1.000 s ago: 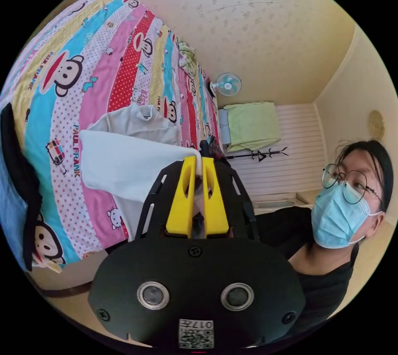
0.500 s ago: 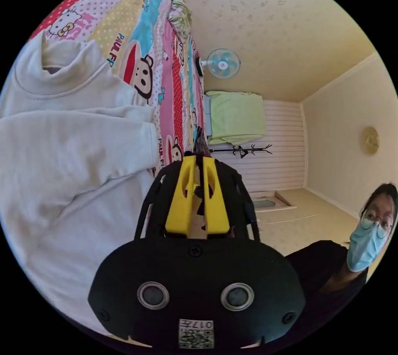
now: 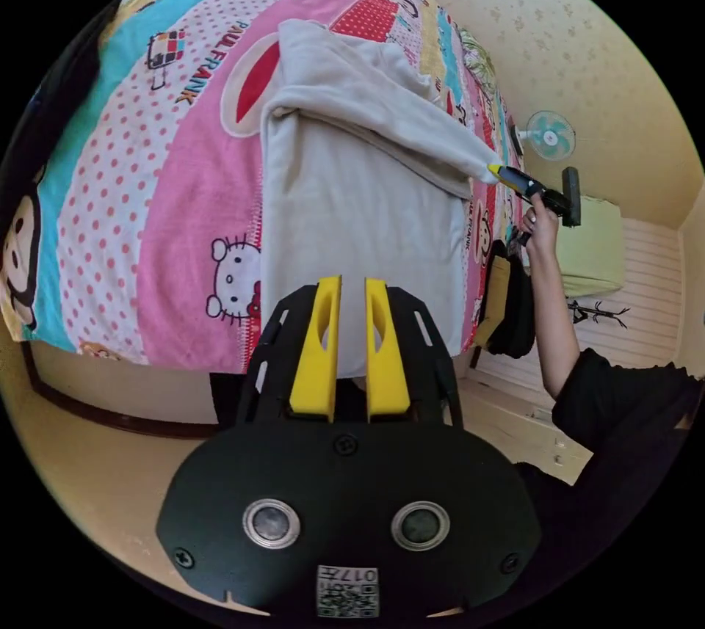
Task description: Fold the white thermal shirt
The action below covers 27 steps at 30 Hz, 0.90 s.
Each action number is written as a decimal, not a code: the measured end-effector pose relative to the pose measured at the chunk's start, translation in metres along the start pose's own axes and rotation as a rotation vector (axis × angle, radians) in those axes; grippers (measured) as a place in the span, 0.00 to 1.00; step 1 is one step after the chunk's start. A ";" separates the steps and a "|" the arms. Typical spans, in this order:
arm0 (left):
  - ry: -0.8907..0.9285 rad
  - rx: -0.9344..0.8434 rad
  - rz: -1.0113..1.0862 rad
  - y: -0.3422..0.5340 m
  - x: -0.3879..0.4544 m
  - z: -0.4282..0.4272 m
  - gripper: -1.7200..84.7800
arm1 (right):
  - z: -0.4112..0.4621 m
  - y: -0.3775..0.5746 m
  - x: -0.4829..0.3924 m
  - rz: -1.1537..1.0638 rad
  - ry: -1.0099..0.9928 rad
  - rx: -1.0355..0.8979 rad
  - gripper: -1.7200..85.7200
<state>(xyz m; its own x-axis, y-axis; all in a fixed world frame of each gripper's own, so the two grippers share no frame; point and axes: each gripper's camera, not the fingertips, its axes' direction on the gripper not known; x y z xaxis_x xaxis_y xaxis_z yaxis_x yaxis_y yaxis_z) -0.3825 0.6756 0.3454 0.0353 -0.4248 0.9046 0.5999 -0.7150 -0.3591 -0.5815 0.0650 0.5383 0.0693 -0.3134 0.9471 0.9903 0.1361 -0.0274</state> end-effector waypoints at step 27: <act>0.070 -0.118 0.180 -0.041 -0.034 -0.056 0.06 | -0.059 0.176 0.020 0.151 -0.205 -0.296 0.06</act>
<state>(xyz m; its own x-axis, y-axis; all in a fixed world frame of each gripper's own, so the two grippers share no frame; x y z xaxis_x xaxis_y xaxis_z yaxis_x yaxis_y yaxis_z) -0.4536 0.6884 0.3164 0.0755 -0.5859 0.8068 0.4914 -0.6822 -0.5414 -0.3982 0.0271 0.5339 0.2207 -0.1126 0.9688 0.9648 -0.1202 -0.2338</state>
